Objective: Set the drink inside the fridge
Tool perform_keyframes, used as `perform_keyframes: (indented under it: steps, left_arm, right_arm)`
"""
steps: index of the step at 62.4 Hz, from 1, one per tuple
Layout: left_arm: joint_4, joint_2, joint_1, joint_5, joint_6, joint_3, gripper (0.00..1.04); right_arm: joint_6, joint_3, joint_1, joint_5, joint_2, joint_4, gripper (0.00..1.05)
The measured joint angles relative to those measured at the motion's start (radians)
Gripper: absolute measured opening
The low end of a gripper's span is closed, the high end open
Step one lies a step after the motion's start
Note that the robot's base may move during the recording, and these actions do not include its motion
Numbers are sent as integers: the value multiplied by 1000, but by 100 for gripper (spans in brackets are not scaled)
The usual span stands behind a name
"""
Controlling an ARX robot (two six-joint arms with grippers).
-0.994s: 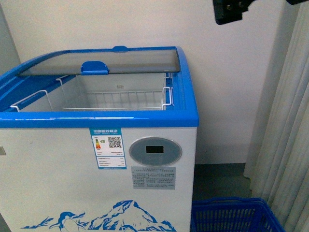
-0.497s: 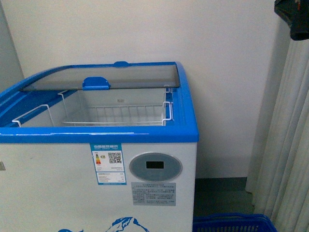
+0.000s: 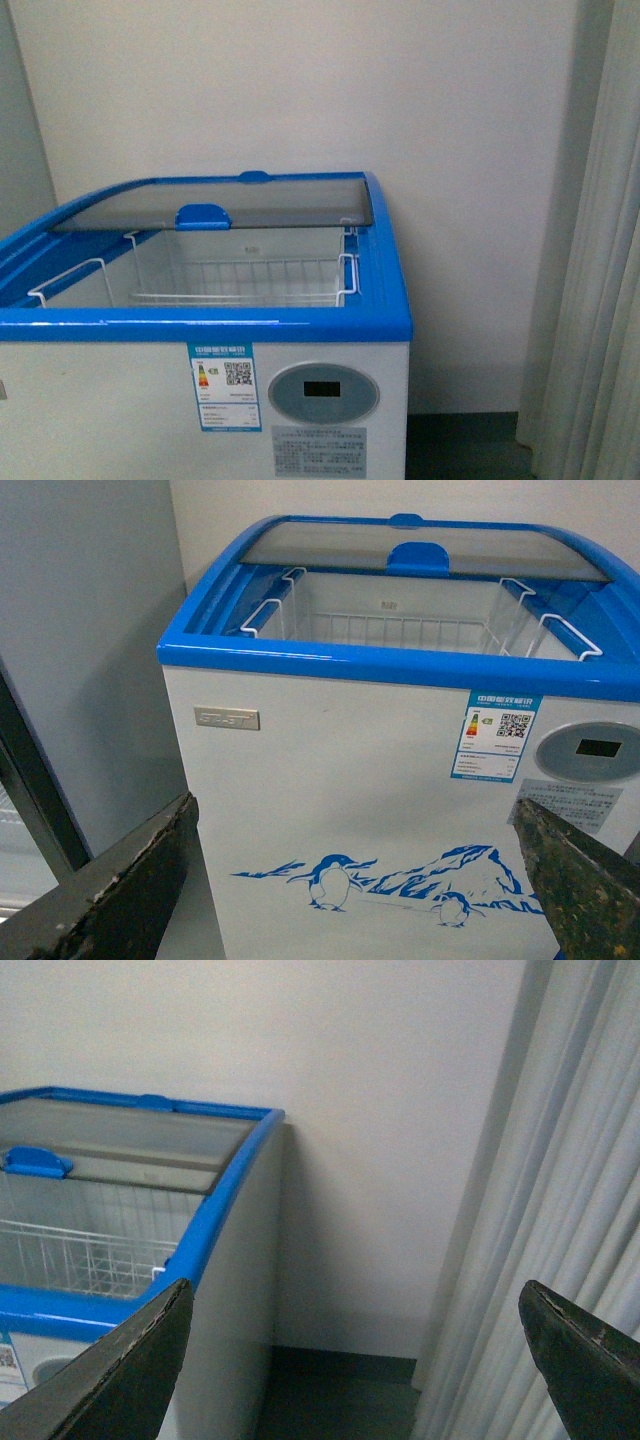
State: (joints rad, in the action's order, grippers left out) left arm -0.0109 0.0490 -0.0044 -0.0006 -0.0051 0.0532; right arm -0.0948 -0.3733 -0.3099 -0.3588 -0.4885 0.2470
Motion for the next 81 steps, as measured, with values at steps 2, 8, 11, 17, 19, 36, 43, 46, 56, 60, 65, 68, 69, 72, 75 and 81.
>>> perform_keyframes:
  steps: [2,8,11,17,19,36,43,46,56,60,65,68,69,72,75,81]
  left_arm:
    - [0,0,0,0,0,0,97]
    - [0,0,0,0,0,0,97]
    - [0,0,0,0,0,0,97]
    - [0,0,0,0,0,0,97]
    - [0,0,0,0,0,0,97]
    - [0,-2,0,0,0,0,97]
    - [0,-2,0,0,0,0,97]
    - [0,-2,0,-1,0,0,97]
    - [0,-3,0,0,0,0,97]
    - [0,-3,0,0,0,0,97]
    - [0,-3,0,0,0,0,97]
    - [0,-3,0,1,0,0,97]
    - [0,-3,0,1,0,0,97]
    - [0,-3,0,0,0,0,97]
    - [0,-3,0,0,0,0,97]
    - [0,-3,0,0,0,0,97]
  right_arm:
    - [7,13,6,10,37,-33,97]
    - [22,59,50,49,159,-123,97]
    - [27,84,80,78,216,-163,97]
    - [28,128,119,121,281,-205,97]
    - [32,142,134,138,295,-218,97]
    - [42,244,161,188,369,-239,94]
    - [69,286,291,341,411,-257,74]
    - [76,309,303,352,428,-255,65]
    - [81,358,307,356,480,-249,29]
    - [81,358,307,359,483,-249,18]
    - [80,358,308,359,483,-249,2]
    - [83,358,307,359,483,-249,3]
    - [83,358,307,359,483,-249,3]
    - [83,358,308,359,483,-249,3]
    - [83,358,308,359,483,-249,3]
    - [83,358,308,359,483,-249,3]
